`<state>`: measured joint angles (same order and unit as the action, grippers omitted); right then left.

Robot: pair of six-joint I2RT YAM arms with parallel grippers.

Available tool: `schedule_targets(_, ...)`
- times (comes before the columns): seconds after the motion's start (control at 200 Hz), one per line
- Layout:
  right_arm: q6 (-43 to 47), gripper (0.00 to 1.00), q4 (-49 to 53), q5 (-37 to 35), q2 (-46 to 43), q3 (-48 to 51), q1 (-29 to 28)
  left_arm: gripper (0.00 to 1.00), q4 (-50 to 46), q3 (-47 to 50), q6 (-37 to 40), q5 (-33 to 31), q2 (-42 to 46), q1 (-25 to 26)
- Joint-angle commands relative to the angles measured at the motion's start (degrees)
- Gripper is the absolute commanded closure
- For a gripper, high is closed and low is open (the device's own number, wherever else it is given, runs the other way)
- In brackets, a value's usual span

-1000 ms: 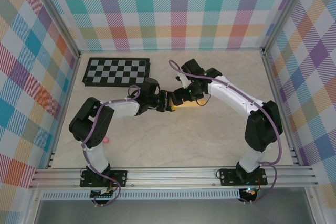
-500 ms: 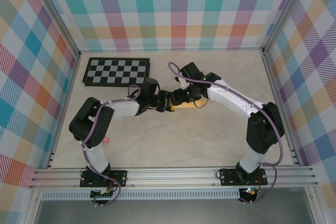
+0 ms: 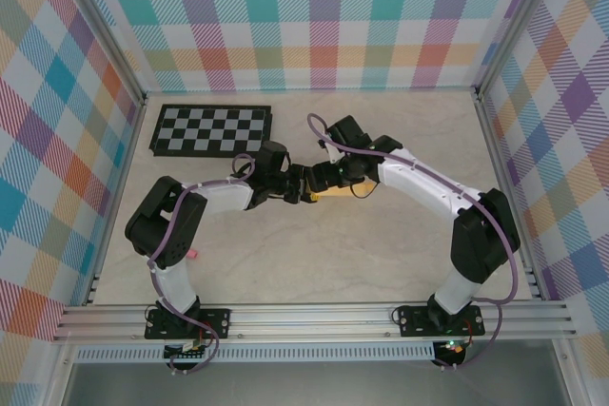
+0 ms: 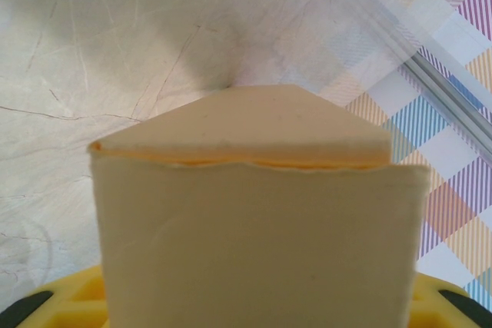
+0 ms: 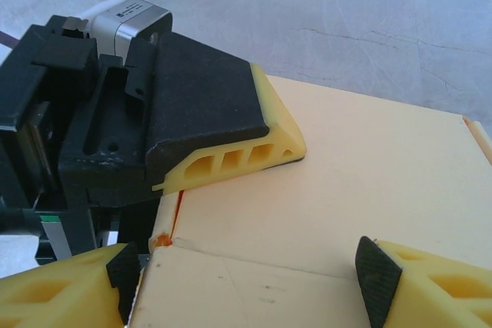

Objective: Fold the paper box

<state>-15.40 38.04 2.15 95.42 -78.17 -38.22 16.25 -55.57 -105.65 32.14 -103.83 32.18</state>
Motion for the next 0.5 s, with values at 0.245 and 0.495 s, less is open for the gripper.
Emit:
schedule_targets(0.245, 2.0, 0.27, 3.6, -2.2, -1.1, 0.7, -1.0, 0.74, -5.6, 0.8, -1.2, -1.3, -0.8, 0.7)
schedule_targets(0.495, -4.9, 0.3, -4.9, -2.2, -4.9, 7.9, -2.2, 0.74, -5.6, 0.6, -1.2, -1.2, -1.0, 0.7)
